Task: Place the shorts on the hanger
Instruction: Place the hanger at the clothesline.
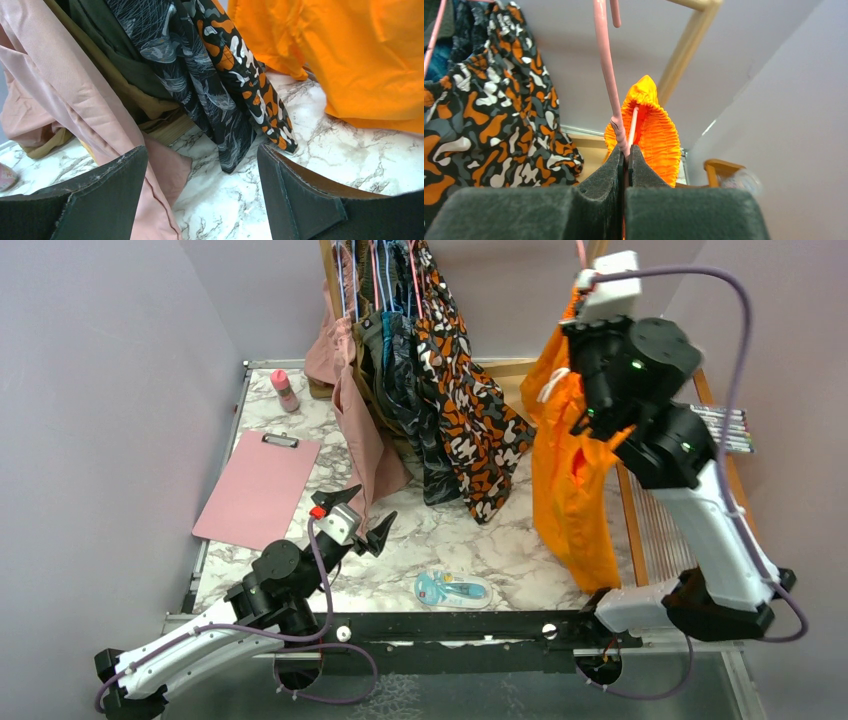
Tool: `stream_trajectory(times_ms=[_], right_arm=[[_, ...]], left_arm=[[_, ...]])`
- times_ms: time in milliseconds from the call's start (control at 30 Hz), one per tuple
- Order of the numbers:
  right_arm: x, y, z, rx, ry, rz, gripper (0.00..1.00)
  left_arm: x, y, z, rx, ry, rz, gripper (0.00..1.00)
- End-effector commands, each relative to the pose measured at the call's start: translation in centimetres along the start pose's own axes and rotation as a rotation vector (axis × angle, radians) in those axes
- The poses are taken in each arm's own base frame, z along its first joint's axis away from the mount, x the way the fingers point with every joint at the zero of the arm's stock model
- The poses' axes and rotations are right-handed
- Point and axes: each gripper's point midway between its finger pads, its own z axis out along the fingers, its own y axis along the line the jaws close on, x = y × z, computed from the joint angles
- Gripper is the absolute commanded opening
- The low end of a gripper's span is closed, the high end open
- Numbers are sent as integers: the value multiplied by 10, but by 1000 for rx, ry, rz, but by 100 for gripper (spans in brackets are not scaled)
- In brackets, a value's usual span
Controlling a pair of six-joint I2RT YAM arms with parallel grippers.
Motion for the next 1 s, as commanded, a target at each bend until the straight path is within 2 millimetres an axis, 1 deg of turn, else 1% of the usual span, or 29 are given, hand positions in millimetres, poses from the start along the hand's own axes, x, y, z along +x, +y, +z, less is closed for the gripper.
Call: stream_trajectory(times_ms=[0,67,167,200,233,267,300,400,467,533,600,667,733,800,867,933,967], right_arm=[[-29,30,25,-52,-95,30,1],[-26,46,42,-78,-88,43,1],[-10,63,74,-140,-57,99,1],[-1,65,87,-154,-40,131,1],[7,64,97,-166,-22,164,1],[18,56,110,-152,-4,190,1],[23,53,118,-144,1,210,1],[30,40,136,-119,-20,256,1],[30,24,145,-111,-41,310,1],[22,9,149,-110,-72,361,1],[2,-3,145,-105,-125,374,1],[-25,-13,135,-112,-191,389,1],[-53,-25,118,-122,-262,411,1],[-68,-34,106,-125,-303,419,1],[-67,-35,102,-123,-300,409,1],[-53,-31,105,-121,-266,391,1],[-43,-27,107,-118,-241,380,1]], left_arm=[[-7,-7,-1,40,-30,-33,82],[-8,-8,-1,44,-34,-36,82],[-9,-6,-3,39,-40,-39,82],[-8,-6,-3,39,-39,-39,82],[-8,-6,-4,36,-40,-39,82],[-8,-6,-4,36,-39,-39,82],[-8,-6,-4,36,-37,-40,82],[-6,-6,-4,35,-31,-40,82],[-4,-6,-3,33,-28,-37,82],[-4,-6,-2,35,-24,-35,82],[-2,-7,-1,36,-18,-34,82],[0,-8,-1,38,-14,-33,82],[1,-8,0,40,-11,-32,82],[2,-10,0,46,-6,-31,82],[4,-11,1,52,0,-26,82],[4,-13,3,59,1,-23,82],[5,-14,3,63,3,-20,82]])
